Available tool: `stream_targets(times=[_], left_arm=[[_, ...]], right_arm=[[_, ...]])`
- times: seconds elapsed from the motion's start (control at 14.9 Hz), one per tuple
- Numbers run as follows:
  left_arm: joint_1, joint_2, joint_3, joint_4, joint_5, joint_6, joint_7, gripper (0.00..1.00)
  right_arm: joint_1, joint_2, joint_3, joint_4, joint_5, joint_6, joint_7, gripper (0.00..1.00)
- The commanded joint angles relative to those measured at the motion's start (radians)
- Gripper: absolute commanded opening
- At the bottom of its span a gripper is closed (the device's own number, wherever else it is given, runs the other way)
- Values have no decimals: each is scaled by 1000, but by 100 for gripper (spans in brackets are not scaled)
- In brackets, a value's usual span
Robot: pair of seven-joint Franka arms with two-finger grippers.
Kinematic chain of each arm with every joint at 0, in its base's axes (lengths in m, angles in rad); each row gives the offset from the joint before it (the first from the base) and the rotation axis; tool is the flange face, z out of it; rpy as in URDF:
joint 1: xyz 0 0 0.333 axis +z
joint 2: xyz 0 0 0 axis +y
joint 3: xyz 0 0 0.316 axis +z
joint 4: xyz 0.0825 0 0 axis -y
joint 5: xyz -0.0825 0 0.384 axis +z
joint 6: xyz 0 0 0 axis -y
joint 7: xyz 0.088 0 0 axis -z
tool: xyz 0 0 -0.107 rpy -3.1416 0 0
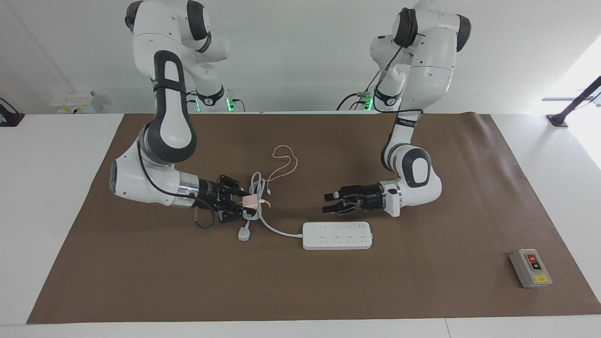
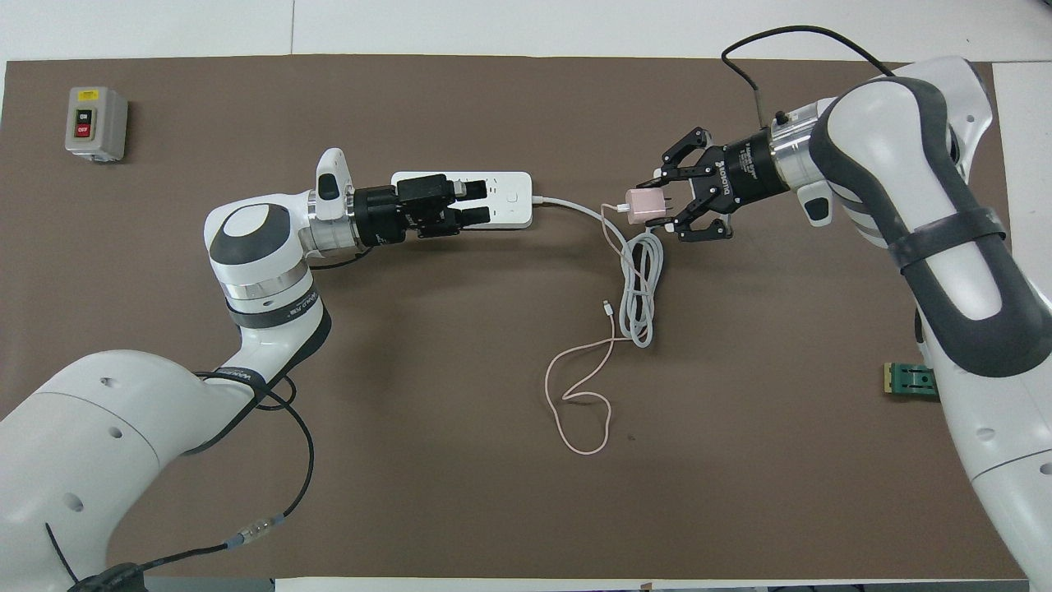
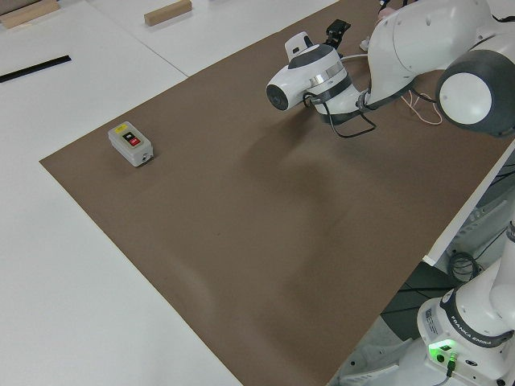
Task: Plug charger into power strip
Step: 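Carry the pink charger with the right gripper toward the left gripper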
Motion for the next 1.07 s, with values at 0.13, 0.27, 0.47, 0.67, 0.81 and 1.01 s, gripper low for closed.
stream_targets(times=[0.13, 0.27, 0.47, 0.67, 0.81, 1.01], left_arm=[[-7, -25, 8, -28, -26, 14, -2, 98], [-7, -25, 8, -28, -26, 14, -1, 99], [-6, -23, 7, -28, -29, 14, 1, 99], [-4, -23, 7, -28, -29, 14, 1, 99], [-4, -22, 8, -28, -30, 14, 2, 100], [-6, -20, 7, -28, -29, 14, 7, 100]], right_arm=[[123, 14, -4, 18, 25, 137, 122, 0], [174, 20, -4, 19, 20, 189, 180, 0], [217, 26, -4, 19, 20, 246, 206, 0], [259, 57, -5, 78, 49, 318, 271, 0], [270, 83, -5, 110, 48, 349, 302, 0], [300, 92, -5, 130, 27, 372, 329, 0]])
